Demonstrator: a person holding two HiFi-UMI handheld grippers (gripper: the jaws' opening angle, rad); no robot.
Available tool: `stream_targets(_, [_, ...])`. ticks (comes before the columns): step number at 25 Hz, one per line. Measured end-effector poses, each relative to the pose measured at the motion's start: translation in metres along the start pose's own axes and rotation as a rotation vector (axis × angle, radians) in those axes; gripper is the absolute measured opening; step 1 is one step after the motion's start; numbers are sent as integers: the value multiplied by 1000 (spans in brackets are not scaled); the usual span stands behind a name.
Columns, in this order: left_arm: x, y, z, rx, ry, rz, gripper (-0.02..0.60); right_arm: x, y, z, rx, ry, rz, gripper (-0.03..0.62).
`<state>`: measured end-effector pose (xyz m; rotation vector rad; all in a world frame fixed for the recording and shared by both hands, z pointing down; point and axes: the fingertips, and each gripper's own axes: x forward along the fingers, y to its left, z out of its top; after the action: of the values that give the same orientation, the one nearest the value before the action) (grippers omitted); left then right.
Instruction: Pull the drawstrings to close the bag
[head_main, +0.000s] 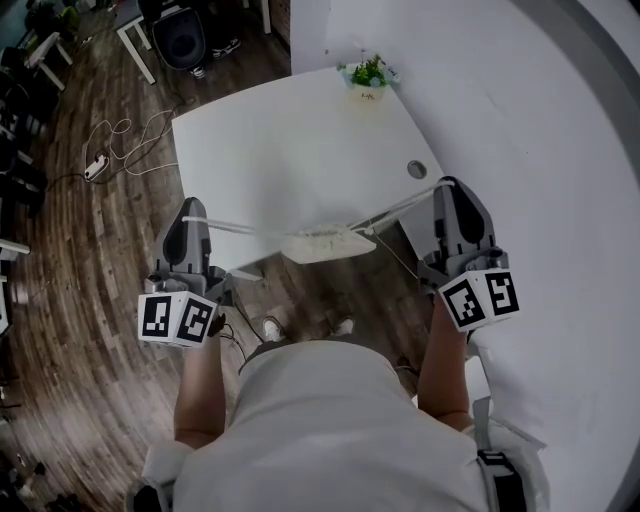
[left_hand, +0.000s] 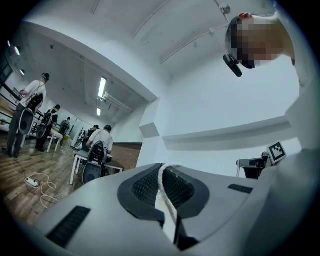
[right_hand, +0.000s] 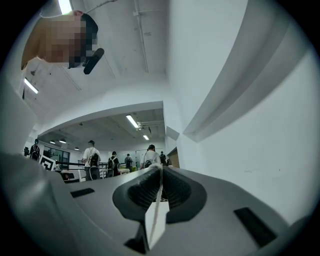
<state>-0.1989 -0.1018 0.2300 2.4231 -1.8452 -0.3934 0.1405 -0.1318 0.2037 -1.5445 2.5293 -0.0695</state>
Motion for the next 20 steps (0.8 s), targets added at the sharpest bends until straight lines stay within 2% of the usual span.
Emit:
stream_targets(11, [23, 1, -3, -15, 6, -80, 17, -6, -1, 0, -20, -1, -62, 40])
stream_targets(20, [37, -4, -6, -24, 7, -112, 17, -11, -8, 1, -41, 6, -97, 40])
